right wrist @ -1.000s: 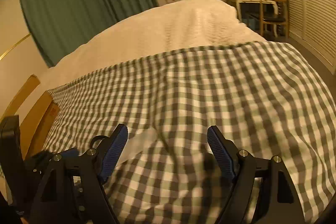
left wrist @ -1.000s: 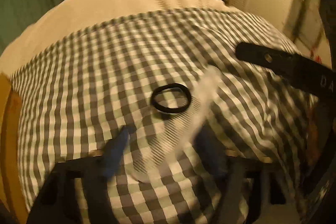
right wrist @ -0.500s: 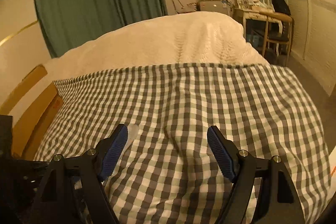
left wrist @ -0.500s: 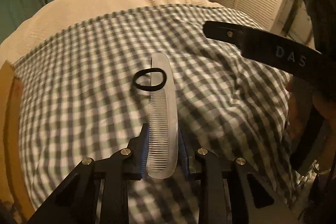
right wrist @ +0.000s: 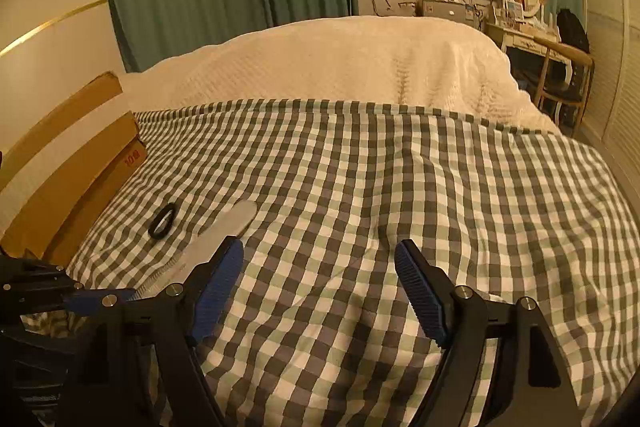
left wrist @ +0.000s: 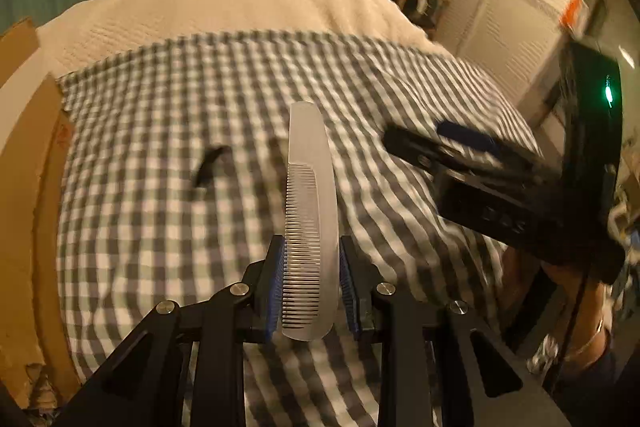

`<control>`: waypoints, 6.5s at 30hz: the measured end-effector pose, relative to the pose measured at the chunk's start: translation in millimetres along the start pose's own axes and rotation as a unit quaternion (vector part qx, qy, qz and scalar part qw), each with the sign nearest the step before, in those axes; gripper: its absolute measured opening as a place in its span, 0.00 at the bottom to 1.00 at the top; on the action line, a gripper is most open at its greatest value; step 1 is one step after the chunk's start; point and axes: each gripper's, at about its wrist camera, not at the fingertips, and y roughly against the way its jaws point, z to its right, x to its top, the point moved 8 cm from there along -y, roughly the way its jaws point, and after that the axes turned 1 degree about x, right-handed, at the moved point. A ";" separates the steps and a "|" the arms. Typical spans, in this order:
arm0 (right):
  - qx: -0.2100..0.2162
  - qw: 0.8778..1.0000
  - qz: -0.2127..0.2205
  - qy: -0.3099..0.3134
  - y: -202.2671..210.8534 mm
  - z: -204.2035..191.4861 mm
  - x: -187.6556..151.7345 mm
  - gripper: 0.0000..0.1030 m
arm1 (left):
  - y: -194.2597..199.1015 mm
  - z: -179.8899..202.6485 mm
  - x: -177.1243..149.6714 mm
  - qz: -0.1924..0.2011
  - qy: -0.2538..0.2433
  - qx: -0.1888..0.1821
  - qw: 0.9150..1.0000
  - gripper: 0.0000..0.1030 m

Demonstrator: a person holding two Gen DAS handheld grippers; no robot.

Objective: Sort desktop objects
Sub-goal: 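Grasp the clear comb with the left gripper while the right grasps the black hair tie, then carry the hair tie with the right gripper into the box and release it, then carry the clear comb with the left gripper into the box and release it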

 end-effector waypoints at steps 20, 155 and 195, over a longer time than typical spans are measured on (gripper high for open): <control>0.017 0.999 -0.019 -0.024 -10.8 -3.9 -10.8 0.75 | -30.4 -53.8 -15.8 -0.030 0.035 0.101 0.994 0.25; -0.086 0.990 -0.011 -0.113 161.0 -40.8 -35.8 0.81 | 110.7 -43.0 8.8 0.136 0.090 0.023 0.986 0.25; -0.111 0.992 0.051 -0.031 155.2 -202.2 76.5 0.99 | 237.6 -209.0 2.3 0.183 0.201 0.141 0.952 1.00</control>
